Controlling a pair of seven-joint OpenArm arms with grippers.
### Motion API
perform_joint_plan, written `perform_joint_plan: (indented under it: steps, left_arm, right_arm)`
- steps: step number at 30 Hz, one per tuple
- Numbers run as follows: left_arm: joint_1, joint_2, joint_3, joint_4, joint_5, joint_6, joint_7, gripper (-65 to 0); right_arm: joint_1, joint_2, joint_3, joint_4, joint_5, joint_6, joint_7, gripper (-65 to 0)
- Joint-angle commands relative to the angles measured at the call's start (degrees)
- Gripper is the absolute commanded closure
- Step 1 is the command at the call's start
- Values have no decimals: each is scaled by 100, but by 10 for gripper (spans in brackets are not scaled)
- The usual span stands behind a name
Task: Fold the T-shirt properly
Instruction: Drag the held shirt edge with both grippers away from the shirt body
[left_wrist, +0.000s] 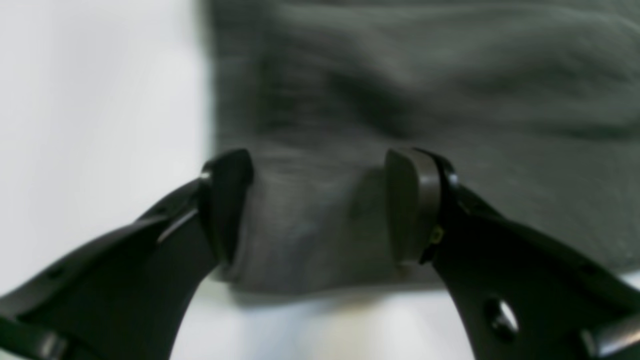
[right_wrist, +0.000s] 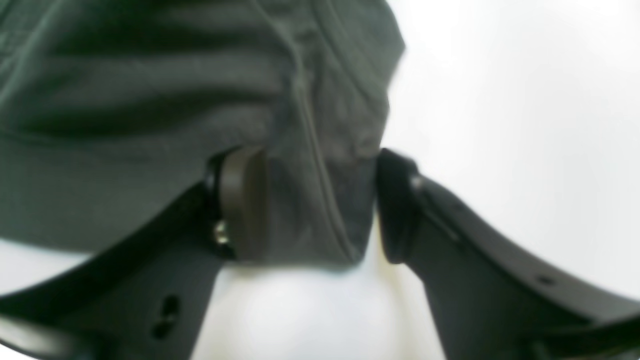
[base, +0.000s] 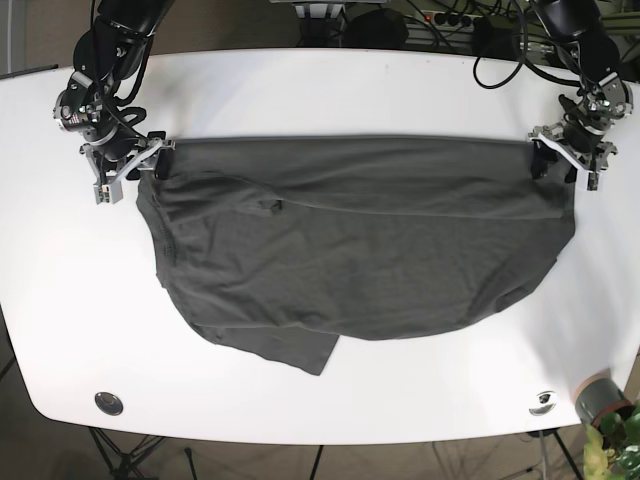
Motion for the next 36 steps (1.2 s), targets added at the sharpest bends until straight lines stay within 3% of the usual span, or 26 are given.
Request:
perform_joint_plan:
  steps: [1,4,6,10,19,22,27,36]
  left_arm:
    - [-27,-152,-52,21,-51,-3,-111,-371]
    - [-27,-144,-87,29,-51,-3,-84,-289]
    - [96,-152,-96,56,-51,-3,-84,-176]
    - [237,-161,-96,249,-51,-3,-75,-38]
    - [738,-135,-350,1058,-51,-3,593,-29]
    - [914,-170,-394,1102,-51,-3,602,-29]
    - [1222,-355,-377,1111,-60,-3,602,-31]
    - [1652,-486,-421,1128,-68,-3,602,-31]
  right_arm:
    - [11,64,17,16,-20,29,-55,-254]
    - [-7,64,17,33,-20,29,-55,-120]
    - [-16,64,17,33,-20,29,-55,-19]
    - [-174,72,26,200,-20,29,-64,-29]
    - [-939,37,35,1202,-20,29,-64,-24]
    - [-1229,11,70,1413,-20,29,-64,-24]
    - [-1589,-306,562,1721,-20,29,-82,-24]
    - [-2117,-420,633,1862,-20,29,-82,-25]
